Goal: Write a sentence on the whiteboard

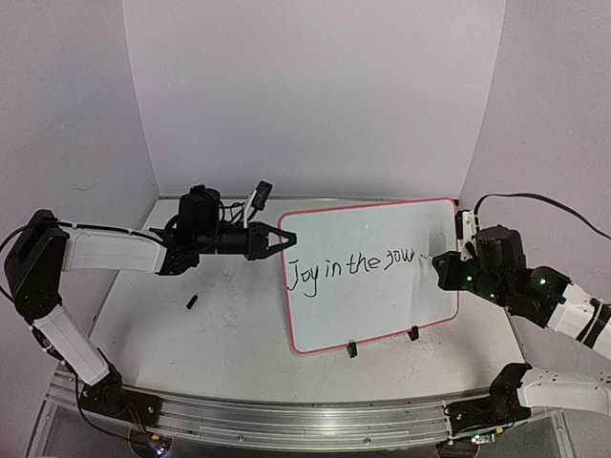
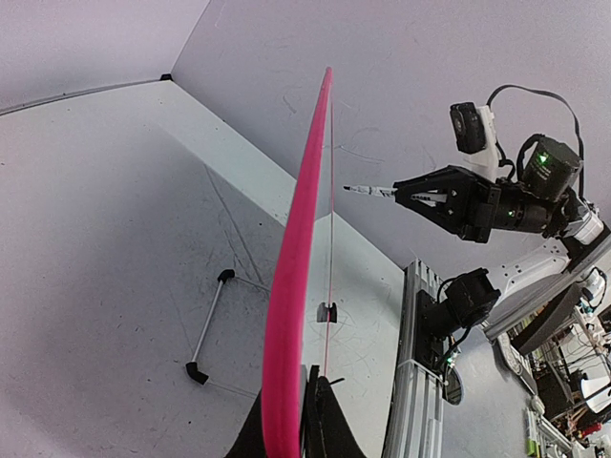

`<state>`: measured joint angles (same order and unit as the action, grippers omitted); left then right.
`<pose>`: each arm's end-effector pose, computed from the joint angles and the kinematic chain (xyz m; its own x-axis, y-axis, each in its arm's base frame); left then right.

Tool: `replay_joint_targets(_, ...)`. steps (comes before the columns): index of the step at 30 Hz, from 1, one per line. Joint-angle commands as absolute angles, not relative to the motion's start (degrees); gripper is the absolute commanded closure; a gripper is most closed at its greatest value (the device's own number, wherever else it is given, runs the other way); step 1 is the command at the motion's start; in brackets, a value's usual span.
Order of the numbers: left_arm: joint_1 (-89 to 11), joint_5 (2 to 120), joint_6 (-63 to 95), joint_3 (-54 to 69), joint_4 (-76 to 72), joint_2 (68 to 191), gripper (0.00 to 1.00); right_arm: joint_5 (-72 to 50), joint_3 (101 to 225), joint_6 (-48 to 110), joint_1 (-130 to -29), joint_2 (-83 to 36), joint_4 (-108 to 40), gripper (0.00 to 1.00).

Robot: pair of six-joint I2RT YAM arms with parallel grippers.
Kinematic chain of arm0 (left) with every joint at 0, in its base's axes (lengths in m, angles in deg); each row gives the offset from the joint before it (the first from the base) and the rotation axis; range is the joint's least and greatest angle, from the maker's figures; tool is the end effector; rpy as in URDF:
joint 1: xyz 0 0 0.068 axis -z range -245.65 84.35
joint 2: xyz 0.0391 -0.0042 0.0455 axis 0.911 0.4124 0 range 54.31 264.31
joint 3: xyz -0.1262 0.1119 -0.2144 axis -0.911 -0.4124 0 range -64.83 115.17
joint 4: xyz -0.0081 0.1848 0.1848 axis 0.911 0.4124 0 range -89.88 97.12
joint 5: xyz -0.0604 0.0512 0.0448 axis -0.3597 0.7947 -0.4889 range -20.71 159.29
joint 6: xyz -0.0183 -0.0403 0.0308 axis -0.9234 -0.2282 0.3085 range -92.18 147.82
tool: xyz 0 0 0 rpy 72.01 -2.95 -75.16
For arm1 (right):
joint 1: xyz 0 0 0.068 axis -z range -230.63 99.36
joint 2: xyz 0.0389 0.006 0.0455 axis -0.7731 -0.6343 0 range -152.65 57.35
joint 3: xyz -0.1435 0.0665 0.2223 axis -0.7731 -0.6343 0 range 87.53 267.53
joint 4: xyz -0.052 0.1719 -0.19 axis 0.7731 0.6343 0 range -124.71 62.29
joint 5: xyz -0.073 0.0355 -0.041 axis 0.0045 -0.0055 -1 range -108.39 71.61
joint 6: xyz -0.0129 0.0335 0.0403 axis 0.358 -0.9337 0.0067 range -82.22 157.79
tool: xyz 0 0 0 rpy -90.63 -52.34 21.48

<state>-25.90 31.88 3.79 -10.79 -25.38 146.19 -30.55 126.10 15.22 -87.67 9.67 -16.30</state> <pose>0.2621 -0.2461 0.2525 -0.5427 0.0305 -0.8393 0.8137 0.2668 -0.5165 0.1563 0.1086 0.2788 -0.5094 0.0856 -0.8563 -0.2644 0.9313 0.2504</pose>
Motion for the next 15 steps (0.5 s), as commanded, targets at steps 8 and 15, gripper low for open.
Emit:
replay_joint_targets(8, -25.75, 39.46, 8.66, -11.15, -19.13, 147.60, 1.00, -30.42, 125.61, 14.52, -87.29, 8.00, -20.71, 1.00)
replay_joint_targets(15, -25.74, 39.50, 8.78, -11.22, -19.13, 147.50, 1.00, -31.57, 125.82, 14.98, -87.34, 6.98, -22.06, 1.00)
